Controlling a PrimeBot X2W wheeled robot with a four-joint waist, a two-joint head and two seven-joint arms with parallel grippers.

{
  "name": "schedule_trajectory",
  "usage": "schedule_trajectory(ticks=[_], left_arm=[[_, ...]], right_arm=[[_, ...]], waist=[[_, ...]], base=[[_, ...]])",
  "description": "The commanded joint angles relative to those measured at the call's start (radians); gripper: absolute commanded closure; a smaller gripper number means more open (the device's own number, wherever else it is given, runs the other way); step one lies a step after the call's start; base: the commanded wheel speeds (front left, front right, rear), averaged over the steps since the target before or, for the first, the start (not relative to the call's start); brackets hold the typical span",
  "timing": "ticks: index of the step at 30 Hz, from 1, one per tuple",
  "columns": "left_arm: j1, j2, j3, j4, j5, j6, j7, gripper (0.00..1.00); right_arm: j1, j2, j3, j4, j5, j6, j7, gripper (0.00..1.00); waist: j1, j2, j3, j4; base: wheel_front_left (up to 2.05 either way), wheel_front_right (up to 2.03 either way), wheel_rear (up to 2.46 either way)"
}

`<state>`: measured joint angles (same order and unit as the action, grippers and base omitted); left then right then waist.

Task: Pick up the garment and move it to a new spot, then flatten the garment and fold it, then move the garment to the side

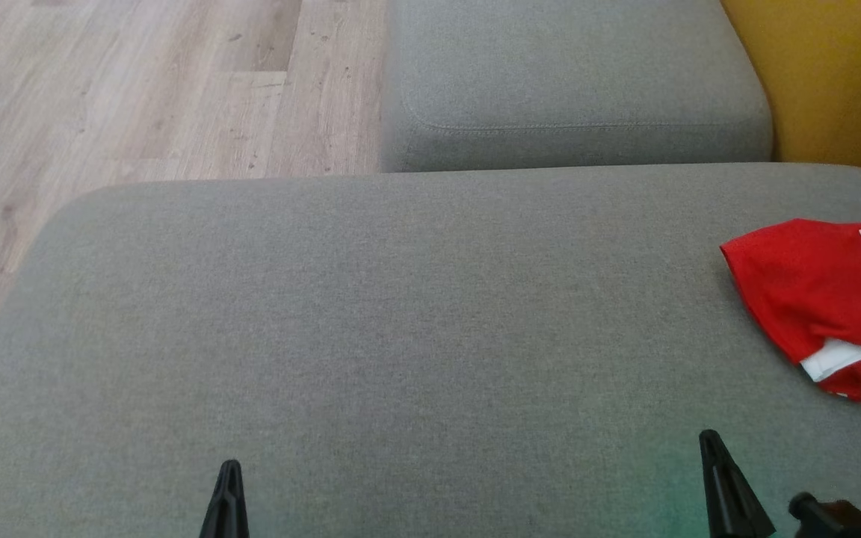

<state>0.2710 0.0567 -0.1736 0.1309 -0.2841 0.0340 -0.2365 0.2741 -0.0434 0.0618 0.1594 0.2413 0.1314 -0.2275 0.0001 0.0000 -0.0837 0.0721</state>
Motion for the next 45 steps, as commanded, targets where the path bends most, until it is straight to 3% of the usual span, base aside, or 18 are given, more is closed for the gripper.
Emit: schedule_trajectory(ticks=[1, 45], left_arm=[[-0.046, 0.007, 0.012, -0.023, -0.031, -0.005, 0.006, 1.00], [-0.173, 0.024, 0.086, 0.031, -0.551, -0.067, 0.113, 1.00]], right_arm=[[-0.046, -0.010, -0.004, -0.025, 0.035, 0.000, 0.004, 1.00], [-0.173, -0.029, -0.041, 0.016, 0.568, 0.000, 0.110, 1.00]], waist=[[0.0000, 0.0000, 0.001, -0.001], [0.0000, 0.0000, 0.034, -0.028]], base=[[0.00, 0.00, 0.00], [0.00, 0.00, 0.00]])
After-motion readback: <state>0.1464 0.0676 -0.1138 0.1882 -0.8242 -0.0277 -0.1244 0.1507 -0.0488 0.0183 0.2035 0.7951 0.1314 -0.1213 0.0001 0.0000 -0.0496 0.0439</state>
